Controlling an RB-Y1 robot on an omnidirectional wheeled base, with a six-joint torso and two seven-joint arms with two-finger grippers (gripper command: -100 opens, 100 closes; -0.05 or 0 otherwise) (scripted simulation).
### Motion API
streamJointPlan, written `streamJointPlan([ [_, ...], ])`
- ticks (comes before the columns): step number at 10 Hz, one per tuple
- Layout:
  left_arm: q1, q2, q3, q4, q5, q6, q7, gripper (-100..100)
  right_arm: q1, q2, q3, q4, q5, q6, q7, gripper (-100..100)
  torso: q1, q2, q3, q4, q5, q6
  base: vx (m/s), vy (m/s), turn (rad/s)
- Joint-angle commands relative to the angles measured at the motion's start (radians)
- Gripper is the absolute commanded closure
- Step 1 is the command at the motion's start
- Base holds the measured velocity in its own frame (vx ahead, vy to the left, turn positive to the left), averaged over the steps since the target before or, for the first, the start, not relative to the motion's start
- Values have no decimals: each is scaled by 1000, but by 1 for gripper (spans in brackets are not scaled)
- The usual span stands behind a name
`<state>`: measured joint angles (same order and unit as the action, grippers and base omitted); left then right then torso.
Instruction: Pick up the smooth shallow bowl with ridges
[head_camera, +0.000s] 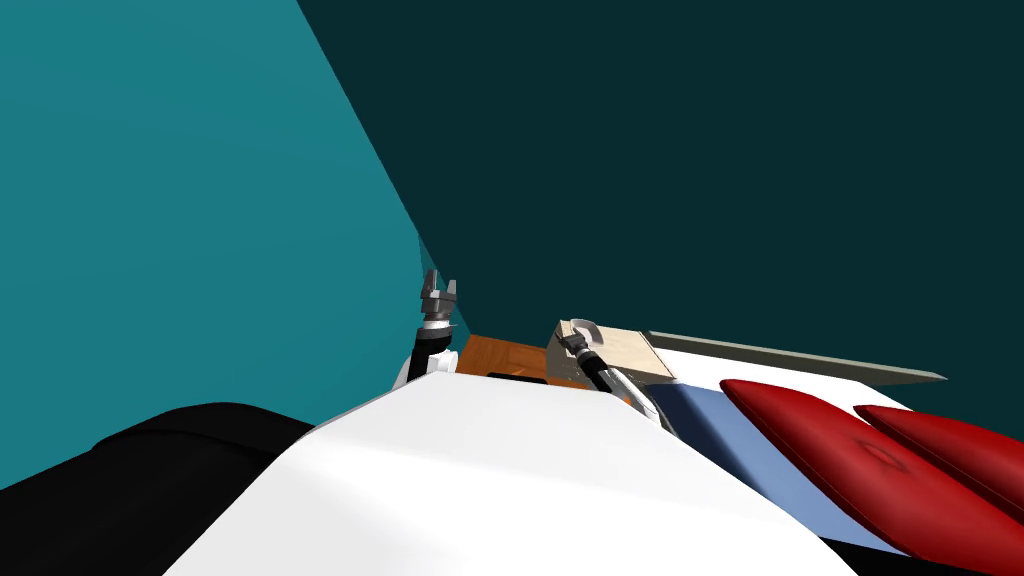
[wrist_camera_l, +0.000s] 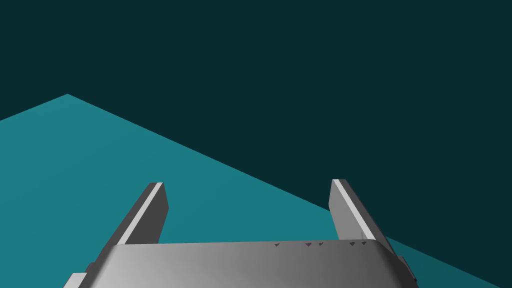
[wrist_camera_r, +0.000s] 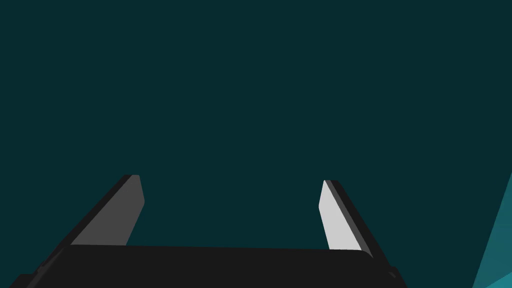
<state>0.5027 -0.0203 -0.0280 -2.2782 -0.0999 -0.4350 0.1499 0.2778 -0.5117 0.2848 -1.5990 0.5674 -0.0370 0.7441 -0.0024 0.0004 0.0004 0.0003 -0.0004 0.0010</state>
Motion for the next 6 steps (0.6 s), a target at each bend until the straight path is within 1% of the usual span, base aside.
streamJointPlan([
  [1, 0, 0, 0, 0, 0, 0, 0, 0, -29, -17, 9, 50, 47, 21, 40, -100, 0, 0, 0, 0, 0, 0, -5, -18, 143],
  [2, 0, 0, 0, 0, 0, 0, 0, 0, -29, -17, 9, 76, 47, 21, 40, -100, 0, 0, 0, 0, 0, -1, -3, -18, 63],
  [3, 0, 0, 0, 0, 0, 0, 0, 0, -46, -29, 16, 99, 91, 37, 76, -100, 0, 0, 0, 0, 0, 0, -5, -20, 101],
  [4, 0, 0, 0, 0, 0, 0, 0, 0, -46, -29, 16, 132, 91, 37, 76, -100, 0, 0, 0, 0, 0, 0, 0, -21, 67],
  [5, 0, 0, 0, 0, 0, 0, 0, 0, -63, -39, 21, 165, 133, 53, 111, -100, 0, 0, 0, 0, 0, 0, 0, -29, 112],
  [6, 0, 0, 0, 0, 0, 0, 0, 0, -63, -39, 21, 185, 133, 53, 111, -100, -1, -1, 0, 0, 0, 0, 2, -28, 66],
])
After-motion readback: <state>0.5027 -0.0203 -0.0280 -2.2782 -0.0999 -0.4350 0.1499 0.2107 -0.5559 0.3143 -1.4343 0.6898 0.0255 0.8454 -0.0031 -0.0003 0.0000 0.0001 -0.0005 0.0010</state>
